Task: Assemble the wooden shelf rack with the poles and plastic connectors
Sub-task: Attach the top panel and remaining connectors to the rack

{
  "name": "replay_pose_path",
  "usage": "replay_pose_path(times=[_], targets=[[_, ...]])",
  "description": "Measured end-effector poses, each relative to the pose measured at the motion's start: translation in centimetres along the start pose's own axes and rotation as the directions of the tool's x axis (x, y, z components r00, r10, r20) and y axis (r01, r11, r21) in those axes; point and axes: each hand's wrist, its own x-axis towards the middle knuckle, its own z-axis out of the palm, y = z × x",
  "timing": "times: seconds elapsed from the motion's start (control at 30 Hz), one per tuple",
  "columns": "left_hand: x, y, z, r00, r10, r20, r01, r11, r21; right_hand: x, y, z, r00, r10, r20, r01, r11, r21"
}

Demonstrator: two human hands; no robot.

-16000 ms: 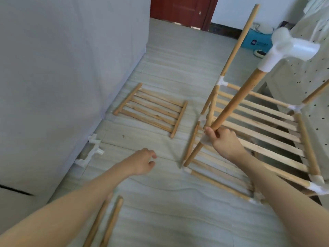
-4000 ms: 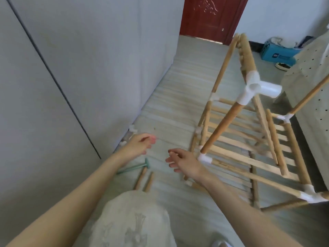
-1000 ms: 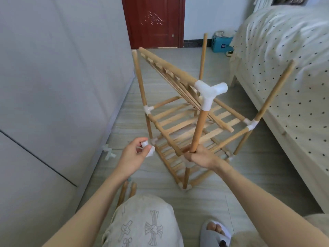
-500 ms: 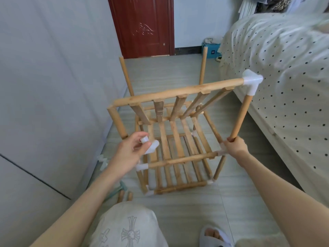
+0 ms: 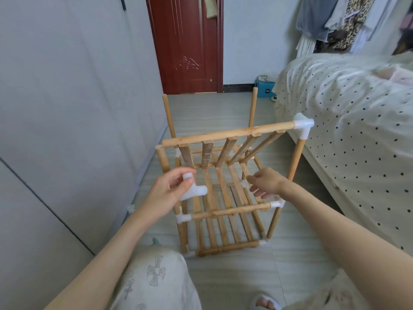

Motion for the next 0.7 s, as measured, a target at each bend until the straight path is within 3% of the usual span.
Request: replay_pose_path(times=[0.1, 0.2, 0.43, 0.6, 0.7], targets=[[-0.5, 1.3, -0.3, 0.987, 0.022, -0.158, -0.044, 0.990, -0.137, -2.7, -4.2, 1.3, 0.953, -0.283, 0.106, 0.223, 0.895, 0.385], [0.0, 2.8, -1.6, 0.938, -0.058, -0.342, -0.055, 0.948, -0.312, -4.5, -7.4, 2.9, 0.906, -0.409, 0.109, 0.291, 0.788, 0.542], [2.5, 4.2, -4.6, 0.917, -0.208, -0.341, -0.074, 0.750, -0.657, -5.3, -11.6, 4.7, 0.913, -0.397, 0.089, 0.221, 0.667, 0.712], [3.9, 3.4, -4.4, 0.930, -0.092, -0.357, -0.130, 0.823, -0.552, -4.5, -12.7, 5.8, 0.923, -0.378, 0.072, 0.201, 0.633, 0.747], [4.3, 2.5, -4.7, 0.928, -0.119, -0.352, -0.093, 0.843, -0.530, -3.7, -12.6, 6.0, 0.941, -0.329, 0.080, 0.145, 0.604, 0.783]])
